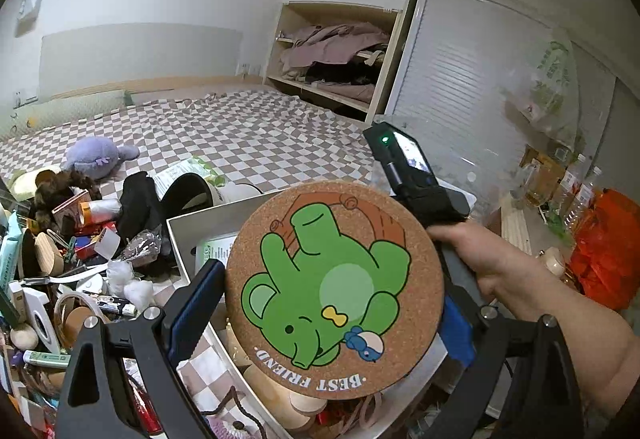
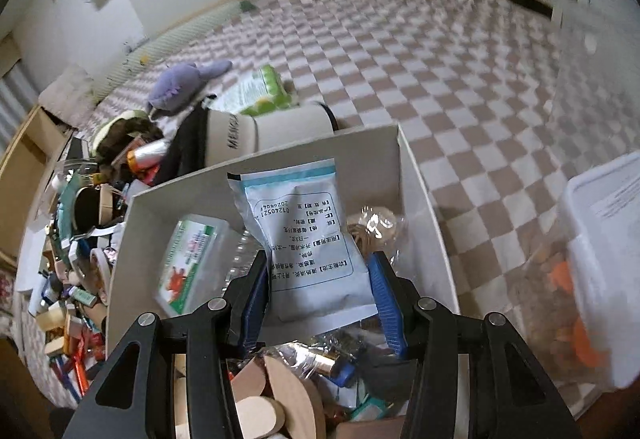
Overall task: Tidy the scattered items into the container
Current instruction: 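Lower the sachet and coaster into the white box and open both grippers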
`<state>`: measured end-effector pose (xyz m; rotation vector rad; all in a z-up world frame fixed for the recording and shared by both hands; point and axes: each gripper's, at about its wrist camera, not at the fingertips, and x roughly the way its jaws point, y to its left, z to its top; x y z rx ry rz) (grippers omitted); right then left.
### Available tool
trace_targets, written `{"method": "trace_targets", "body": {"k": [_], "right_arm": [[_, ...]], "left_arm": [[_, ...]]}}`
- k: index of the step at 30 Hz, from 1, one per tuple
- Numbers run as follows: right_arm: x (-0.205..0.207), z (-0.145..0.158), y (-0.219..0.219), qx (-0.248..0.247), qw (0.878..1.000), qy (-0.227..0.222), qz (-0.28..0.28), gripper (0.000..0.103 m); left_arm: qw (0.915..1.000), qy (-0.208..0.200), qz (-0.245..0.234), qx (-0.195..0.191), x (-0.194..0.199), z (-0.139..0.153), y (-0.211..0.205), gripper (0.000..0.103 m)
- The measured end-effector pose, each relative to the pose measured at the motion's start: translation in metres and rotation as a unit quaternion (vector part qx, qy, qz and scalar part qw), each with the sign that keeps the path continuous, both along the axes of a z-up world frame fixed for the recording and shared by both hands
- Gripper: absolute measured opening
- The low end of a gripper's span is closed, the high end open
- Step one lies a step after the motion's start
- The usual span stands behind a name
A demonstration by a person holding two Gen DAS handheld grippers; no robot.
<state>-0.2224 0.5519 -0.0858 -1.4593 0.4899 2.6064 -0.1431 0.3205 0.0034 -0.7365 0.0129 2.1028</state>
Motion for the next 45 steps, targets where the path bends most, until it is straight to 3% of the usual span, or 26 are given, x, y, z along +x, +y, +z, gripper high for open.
{"method": "trace_targets", "body": {"k": [3, 6, 10, 16, 19, 22, 30, 45], "right_arm": [[-0.002, -0.006, 0.003, 0.006, 1.000, -0.012, -0.001, 0.054], [-0.003, -0.002, -0.003, 0.009, 1.000, -0.009, 0.016, 0.090], [0.002, 0.012, -0.014, 0.030, 0.999, 0.008, 0.038, 0.090], [0.010, 0.029, -0.018, 0.009, 0.998, 0.030, 0.049, 0.091], [0.014, 0.037, -0.019, 0.017, 0.998, 0.045, 0.042, 0.102], [0.020, 0.047, -0.018, 0.026, 0.997, 0.063, 0.034, 0.103], [0.045, 0.075, -0.012, -0.009, 0.994, 0.106, 0.027, 0.103], [0.077, 0.085, -0.003, -0.026, 0.992, 0.120, 0.009, 0.103]], "left_arm": [[1.0000, -0.004, 0.000, -0.006, -0.002, -0.005, 0.005, 0.096], [0.9999, -0.009, 0.000, -0.011, -0.003, -0.009, 0.011, 0.096], [0.9998, -0.015, -0.001, -0.016, -0.004, -0.014, 0.017, 0.096], [0.9994, -0.019, -0.003, -0.027, -0.004, -0.021, 0.030, 0.096], [0.9992, -0.020, -0.003, -0.033, -0.003, -0.024, 0.035, 0.096], [0.9986, -0.028, -0.004, -0.044, -0.003, -0.030, 0.043, 0.096], [0.9959, -0.062, -0.003, -0.066, -0.008, -0.050, 0.066, 0.096], [0.9885, -0.109, 0.016, -0.103, -0.023, -0.072, 0.103, 0.097]]}}
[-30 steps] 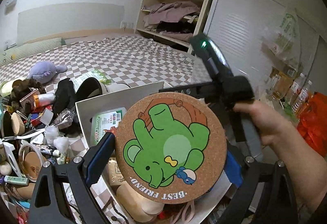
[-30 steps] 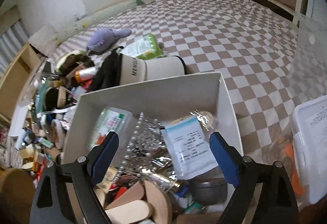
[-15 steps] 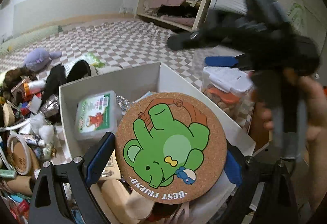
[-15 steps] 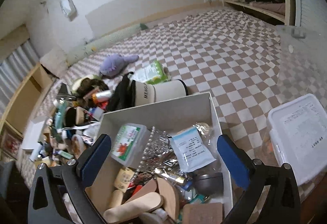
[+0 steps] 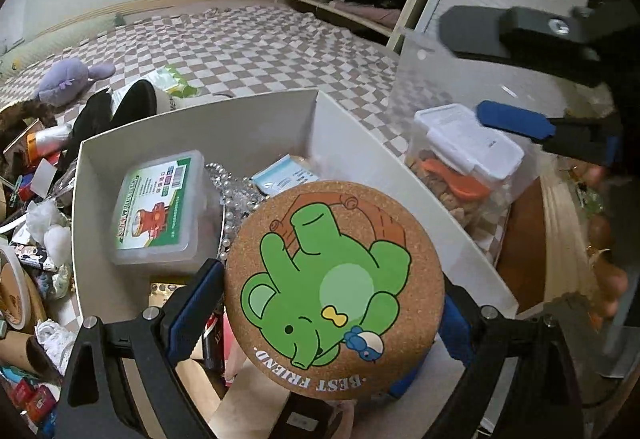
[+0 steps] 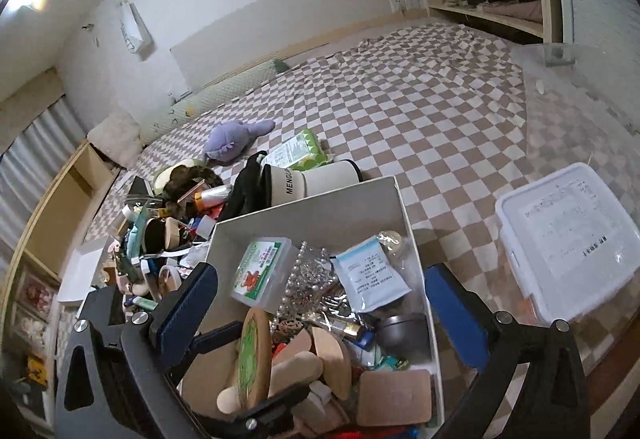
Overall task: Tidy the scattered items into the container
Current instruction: 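Lower the sachet and coaster into the white box and open both grippers, then withdraw both open tools up from the white box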
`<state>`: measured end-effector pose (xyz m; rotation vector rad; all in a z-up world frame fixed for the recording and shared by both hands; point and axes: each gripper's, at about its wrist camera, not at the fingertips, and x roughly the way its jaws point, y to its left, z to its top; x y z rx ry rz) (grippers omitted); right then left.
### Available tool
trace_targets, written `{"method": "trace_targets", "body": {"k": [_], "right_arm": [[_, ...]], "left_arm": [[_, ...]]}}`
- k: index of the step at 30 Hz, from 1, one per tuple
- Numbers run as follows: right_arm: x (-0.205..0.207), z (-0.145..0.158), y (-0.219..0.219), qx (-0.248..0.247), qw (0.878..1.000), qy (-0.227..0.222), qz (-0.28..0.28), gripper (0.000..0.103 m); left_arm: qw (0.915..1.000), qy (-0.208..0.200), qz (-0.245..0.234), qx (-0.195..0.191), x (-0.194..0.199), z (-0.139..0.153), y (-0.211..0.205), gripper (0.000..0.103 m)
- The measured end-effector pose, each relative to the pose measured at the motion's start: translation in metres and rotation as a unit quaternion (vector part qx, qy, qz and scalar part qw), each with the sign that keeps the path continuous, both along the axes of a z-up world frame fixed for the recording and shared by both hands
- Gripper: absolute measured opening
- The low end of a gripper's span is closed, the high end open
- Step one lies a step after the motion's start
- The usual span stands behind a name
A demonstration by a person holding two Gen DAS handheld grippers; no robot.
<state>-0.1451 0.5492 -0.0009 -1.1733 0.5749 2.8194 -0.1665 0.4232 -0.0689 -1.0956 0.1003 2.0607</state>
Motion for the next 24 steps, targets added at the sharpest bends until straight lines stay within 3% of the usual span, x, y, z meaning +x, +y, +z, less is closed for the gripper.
{"method": "trace_targets", "body": {"k": [3, 13, 24], "right_arm": [[0.004, -0.002, 0.001, 0.000, 1.000, -0.005, 0.003, 0.103], [0.013, -0.010, -0.001, -0.013, 1.000, -0.014, 0.002, 0.103], [0.027, -0.010, -0.015, 0.016, 1.000, 0.002, 0.007, 0.103]], "left_arm": [[0.9999, -0.002, 0.010, -0.001, -0.002, -0.004, -0.003, 0.102], [0.9996, -0.006, 0.024, 0.016, 0.001, 0.001, -0.017, 0.103], [0.9977, 0.052, 0.032, 0.030, 0.020, 0.024, -0.035, 0.103]]}}
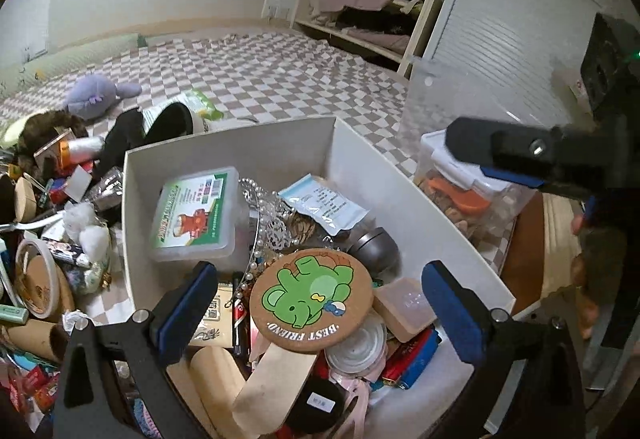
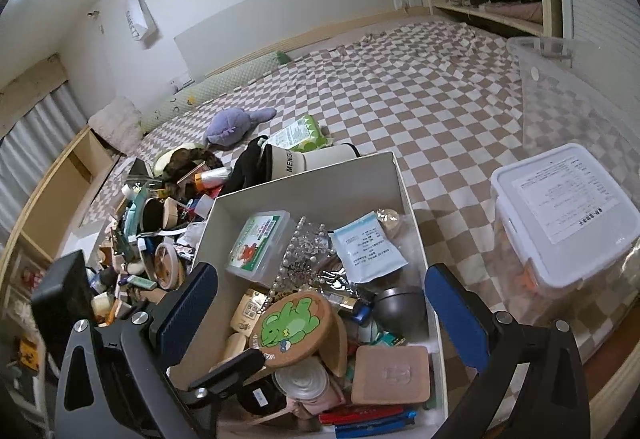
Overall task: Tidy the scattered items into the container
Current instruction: 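Withdraw both open tools up from the white box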
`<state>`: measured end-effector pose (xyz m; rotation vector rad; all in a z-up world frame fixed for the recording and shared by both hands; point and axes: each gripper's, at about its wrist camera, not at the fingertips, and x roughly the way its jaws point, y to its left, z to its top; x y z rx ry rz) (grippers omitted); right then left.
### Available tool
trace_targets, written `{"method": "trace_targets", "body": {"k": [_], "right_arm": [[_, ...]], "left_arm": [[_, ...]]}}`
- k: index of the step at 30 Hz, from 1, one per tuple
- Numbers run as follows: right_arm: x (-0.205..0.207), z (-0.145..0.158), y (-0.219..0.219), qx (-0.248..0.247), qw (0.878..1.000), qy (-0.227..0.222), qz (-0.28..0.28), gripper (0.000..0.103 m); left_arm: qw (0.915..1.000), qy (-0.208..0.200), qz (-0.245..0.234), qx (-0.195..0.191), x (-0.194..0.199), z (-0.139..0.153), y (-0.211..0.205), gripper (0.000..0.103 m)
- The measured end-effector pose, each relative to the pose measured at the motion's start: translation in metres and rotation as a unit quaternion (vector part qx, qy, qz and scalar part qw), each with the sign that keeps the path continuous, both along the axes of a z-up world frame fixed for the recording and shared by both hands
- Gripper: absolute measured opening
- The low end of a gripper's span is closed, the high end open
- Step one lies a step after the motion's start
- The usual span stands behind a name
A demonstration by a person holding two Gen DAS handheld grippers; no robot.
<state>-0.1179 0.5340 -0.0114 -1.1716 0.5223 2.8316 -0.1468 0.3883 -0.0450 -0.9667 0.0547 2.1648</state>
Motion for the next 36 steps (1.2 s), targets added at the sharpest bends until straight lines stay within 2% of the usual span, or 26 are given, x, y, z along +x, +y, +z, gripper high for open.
{"method": "trace_targets", "body": {"k": [5, 13, 20, 29, 36], "right_arm": [[0.010, 0.002, -0.005, -0.002, 1.000, 0.012, 0.001, 0.103], [0.032, 0.014, -0.017, -0.023, 0.998, 0.059, -0.004, 0.103], [0.048, 0.030, -0.043, 0.001, 0.995, 0.095, 0.007, 0.103], [0.079, 0.043, -0.080, 0.030, 0.991, 0.133, 0.015, 0.103], [0.095, 0.041, -0.112, 0.050, 0.988, 0.142, 0.035, 0.103]], "left_arm": [[0.9985, 0.049, 0.023, -0.004, 0.013, 0.017, -0.015, 0.103], [0.9953, 0.083, 0.039, 0.029, 0.025, 0.043, -0.054, 0.103], [0.9918, 0.105, 0.062, 0.039, 0.035, 0.062, -0.087, 0.103], [0.9881, 0.126, 0.078, 0.040, 0.055, 0.068, -0.128, 0.103], [0.9860, 0.136, 0.091, 0.034, 0.067, 0.066, -0.159, 0.103]]}}
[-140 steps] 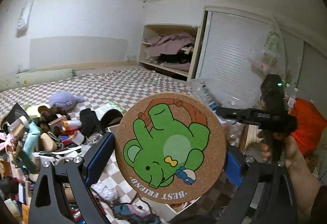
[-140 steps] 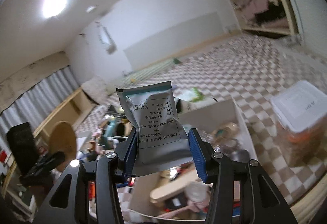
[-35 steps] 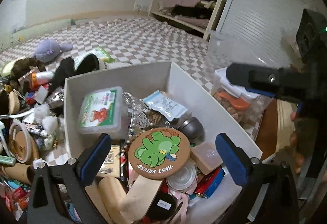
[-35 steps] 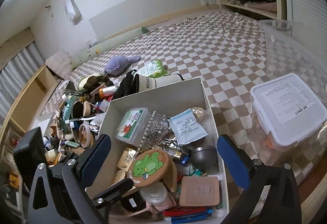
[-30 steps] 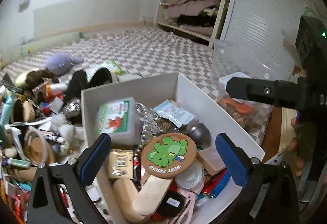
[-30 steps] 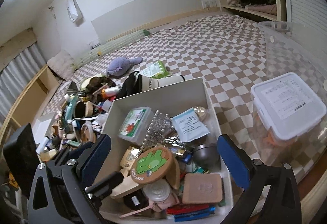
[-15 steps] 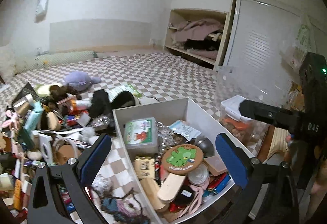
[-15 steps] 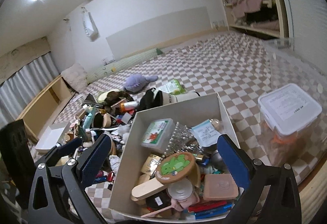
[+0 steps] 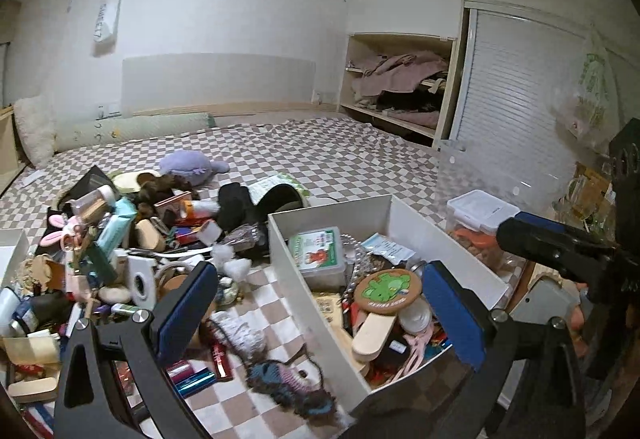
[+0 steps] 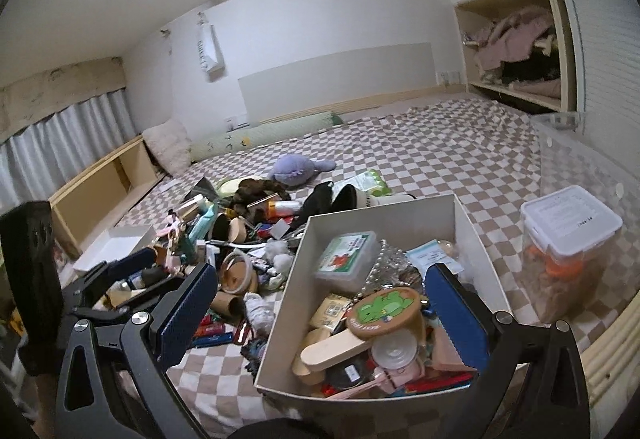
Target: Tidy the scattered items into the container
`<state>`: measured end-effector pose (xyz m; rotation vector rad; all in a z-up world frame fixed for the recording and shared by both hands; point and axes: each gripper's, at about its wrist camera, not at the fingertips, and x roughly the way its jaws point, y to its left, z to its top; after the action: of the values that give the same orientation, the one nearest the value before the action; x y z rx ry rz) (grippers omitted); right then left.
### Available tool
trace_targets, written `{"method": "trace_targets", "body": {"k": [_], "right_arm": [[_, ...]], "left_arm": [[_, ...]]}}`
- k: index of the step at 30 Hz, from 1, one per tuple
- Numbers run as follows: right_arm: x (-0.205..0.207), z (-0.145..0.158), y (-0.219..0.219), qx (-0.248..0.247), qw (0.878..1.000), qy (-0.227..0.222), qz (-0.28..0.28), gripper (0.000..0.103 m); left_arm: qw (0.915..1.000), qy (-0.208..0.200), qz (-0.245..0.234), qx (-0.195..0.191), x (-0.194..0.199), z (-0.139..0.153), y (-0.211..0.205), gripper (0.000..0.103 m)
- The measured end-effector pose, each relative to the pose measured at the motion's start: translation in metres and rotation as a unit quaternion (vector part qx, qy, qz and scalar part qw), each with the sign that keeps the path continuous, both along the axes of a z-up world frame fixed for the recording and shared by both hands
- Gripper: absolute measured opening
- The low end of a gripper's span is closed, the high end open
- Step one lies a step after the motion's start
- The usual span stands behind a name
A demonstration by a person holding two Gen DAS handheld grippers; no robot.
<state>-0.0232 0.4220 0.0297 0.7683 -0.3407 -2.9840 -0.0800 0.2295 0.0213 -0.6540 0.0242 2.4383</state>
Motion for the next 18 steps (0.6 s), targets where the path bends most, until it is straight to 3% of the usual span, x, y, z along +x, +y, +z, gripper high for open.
{"method": "trace_targets", "body": {"k": [18], "right_arm": [[0.027, -0.033, -0.043, 0.025, 1.000, -0.003, -0.012, 0.103]], "left_arm": [[0.9994, -0.011, 0.029, -0.016, 0.018, -0.032, -0.049, 0.103]]}}
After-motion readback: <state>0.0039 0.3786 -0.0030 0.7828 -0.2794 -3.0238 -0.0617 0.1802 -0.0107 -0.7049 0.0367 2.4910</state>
